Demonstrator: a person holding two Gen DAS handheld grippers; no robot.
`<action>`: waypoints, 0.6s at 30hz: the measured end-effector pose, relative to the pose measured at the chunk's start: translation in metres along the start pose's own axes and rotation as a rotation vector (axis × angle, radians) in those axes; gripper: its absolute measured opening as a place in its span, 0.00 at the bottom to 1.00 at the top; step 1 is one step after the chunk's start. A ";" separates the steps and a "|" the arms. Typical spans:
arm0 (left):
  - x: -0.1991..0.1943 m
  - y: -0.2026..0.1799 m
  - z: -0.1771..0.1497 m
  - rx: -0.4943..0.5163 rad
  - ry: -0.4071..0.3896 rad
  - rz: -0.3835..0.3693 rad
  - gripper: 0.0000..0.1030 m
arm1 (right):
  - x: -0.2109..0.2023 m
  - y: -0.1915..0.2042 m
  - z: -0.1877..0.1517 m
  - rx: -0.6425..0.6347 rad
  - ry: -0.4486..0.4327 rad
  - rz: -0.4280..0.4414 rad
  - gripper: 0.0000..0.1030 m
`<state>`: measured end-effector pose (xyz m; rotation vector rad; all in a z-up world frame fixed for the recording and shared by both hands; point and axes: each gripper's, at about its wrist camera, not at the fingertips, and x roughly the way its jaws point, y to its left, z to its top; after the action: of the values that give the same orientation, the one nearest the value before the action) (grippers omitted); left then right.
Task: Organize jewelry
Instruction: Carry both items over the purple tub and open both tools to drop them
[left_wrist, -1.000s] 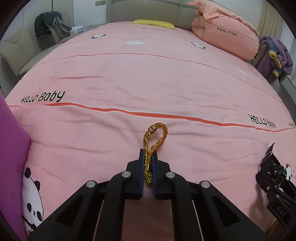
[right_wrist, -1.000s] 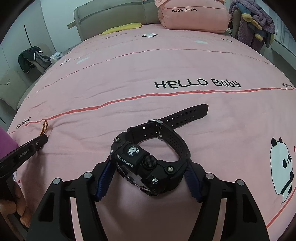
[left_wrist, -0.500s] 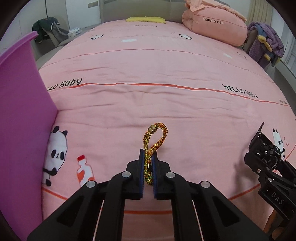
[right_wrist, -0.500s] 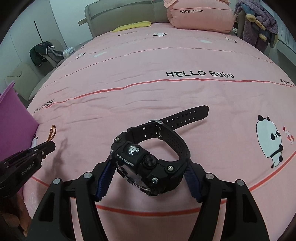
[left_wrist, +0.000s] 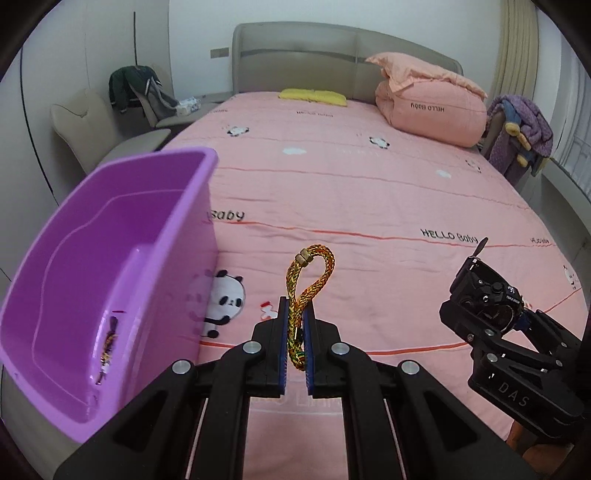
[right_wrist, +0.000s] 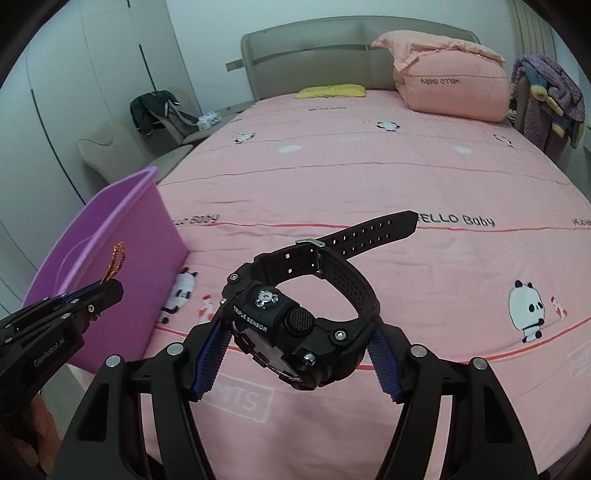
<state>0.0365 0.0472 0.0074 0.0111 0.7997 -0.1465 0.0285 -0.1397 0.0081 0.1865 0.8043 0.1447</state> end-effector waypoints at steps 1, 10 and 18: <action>-0.008 0.009 0.004 -0.006 -0.015 0.015 0.07 | -0.004 0.014 0.005 -0.020 -0.011 0.024 0.64; -0.052 0.123 0.016 -0.122 -0.060 0.198 0.07 | -0.005 0.139 0.039 -0.177 -0.028 0.268 0.64; -0.032 0.204 0.007 -0.225 0.003 0.292 0.07 | 0.030 0.229 0.048 -0.302 0.051 0.365 0.64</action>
<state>0.0470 0.2527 0.0259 -0.0839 0.8056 0.2200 0.0710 0.0836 0.0700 0.0424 0.7835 0.6131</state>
